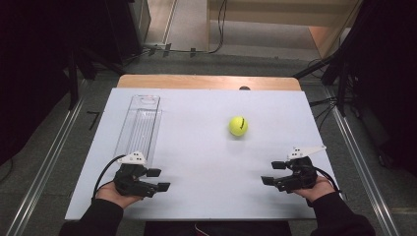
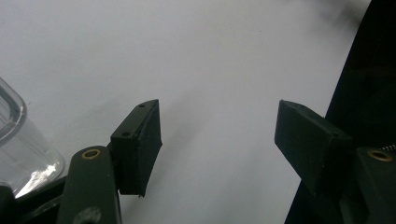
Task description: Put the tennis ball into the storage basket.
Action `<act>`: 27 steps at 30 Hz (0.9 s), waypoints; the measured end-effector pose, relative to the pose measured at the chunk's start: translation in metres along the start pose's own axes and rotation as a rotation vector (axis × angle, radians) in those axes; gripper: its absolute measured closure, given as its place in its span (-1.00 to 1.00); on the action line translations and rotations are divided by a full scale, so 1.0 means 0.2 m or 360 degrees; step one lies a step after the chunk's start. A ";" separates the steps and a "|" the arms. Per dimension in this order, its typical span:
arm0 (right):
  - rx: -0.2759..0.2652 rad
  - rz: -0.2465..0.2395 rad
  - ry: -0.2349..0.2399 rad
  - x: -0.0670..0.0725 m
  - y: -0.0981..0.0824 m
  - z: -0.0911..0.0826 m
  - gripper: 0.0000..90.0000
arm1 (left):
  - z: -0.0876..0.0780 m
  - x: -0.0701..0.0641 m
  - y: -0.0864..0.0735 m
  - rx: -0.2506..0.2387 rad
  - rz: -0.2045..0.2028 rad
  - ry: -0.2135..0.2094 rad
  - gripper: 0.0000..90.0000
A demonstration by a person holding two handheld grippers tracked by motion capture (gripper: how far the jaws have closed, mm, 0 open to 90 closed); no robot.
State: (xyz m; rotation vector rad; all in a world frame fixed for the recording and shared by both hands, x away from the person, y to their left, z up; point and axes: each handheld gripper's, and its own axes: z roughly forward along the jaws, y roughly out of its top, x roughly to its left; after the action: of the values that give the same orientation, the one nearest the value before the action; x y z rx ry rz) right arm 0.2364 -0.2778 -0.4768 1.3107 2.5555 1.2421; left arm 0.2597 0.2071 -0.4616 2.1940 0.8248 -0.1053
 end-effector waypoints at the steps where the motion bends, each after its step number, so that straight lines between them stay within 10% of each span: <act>1: 0.0006 0.0016 -0.0002 0.00 0.00 0.00 -0.56 | 0.00 0.00 0.00 0.0000 0.0000 -0.0003 -0.27; 27: 0.0008 0.0005 -0.0003 0.00 0.00 0.01 -0.56 | -0.01 0.01 0.00 -0.0031 -0.0035 -0.0043 -0.24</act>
State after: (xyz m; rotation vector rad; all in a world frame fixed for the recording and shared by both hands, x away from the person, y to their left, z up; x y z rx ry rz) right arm 0.2367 -0.2761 -0.4778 1.3167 2.5578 1.2349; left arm 0.2620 0.2101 -0.4603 2.1610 0.8316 -0.1369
